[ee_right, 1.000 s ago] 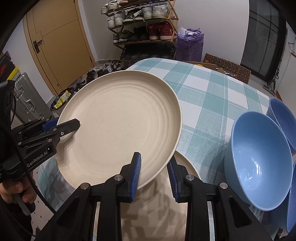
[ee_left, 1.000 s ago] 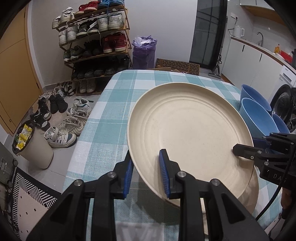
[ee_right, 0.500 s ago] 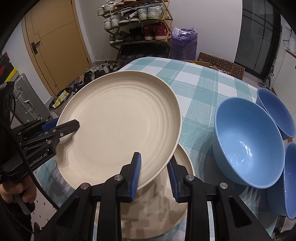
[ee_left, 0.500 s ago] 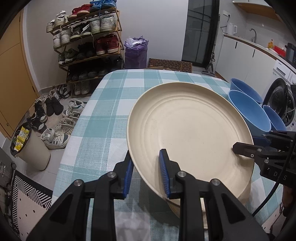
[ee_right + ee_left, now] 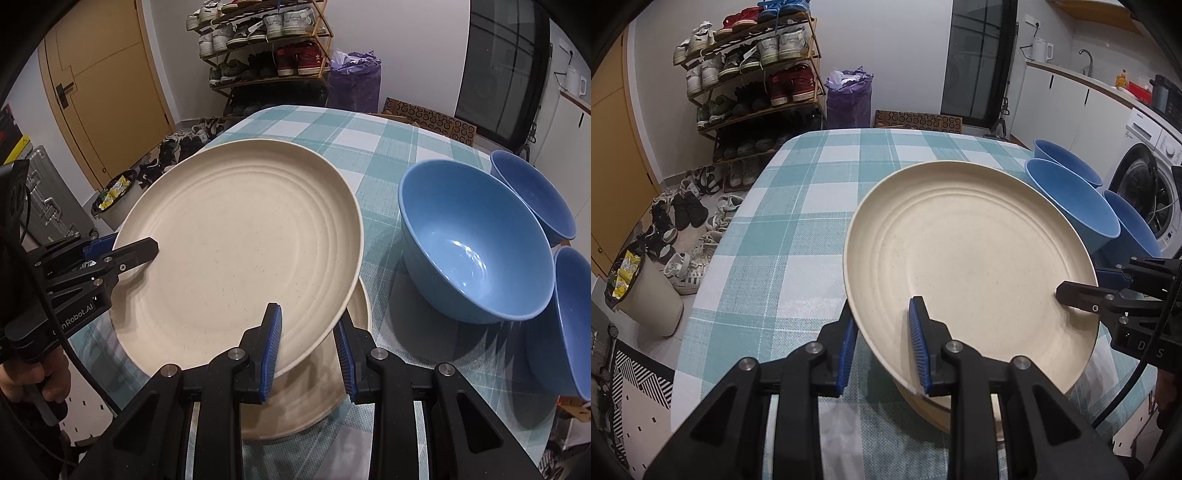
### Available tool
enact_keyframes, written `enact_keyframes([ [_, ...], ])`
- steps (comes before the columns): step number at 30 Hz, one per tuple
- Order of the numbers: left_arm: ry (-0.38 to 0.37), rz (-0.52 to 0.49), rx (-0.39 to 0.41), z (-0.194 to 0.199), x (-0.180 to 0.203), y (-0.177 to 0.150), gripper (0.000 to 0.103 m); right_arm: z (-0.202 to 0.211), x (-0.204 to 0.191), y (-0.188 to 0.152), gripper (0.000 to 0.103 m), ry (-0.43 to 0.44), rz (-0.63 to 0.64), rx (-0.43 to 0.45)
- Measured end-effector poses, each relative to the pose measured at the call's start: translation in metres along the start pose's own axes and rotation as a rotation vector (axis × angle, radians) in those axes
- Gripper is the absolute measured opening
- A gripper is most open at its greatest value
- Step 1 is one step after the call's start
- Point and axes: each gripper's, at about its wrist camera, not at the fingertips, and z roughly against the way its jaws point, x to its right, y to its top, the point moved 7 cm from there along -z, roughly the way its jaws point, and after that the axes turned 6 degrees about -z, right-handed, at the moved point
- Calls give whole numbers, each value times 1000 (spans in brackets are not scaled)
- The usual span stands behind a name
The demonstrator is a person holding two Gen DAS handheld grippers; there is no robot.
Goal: Organize plates and bowls
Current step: 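Lower the held plate with both grippers onto the stacked cream plates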
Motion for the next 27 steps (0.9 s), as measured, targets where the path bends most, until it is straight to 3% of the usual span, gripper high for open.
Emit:
enact_keyframes([
  [27,-3,-22,-34,-13,17,-18,26,-11,18,-30,29,-22,-1,-42],
])
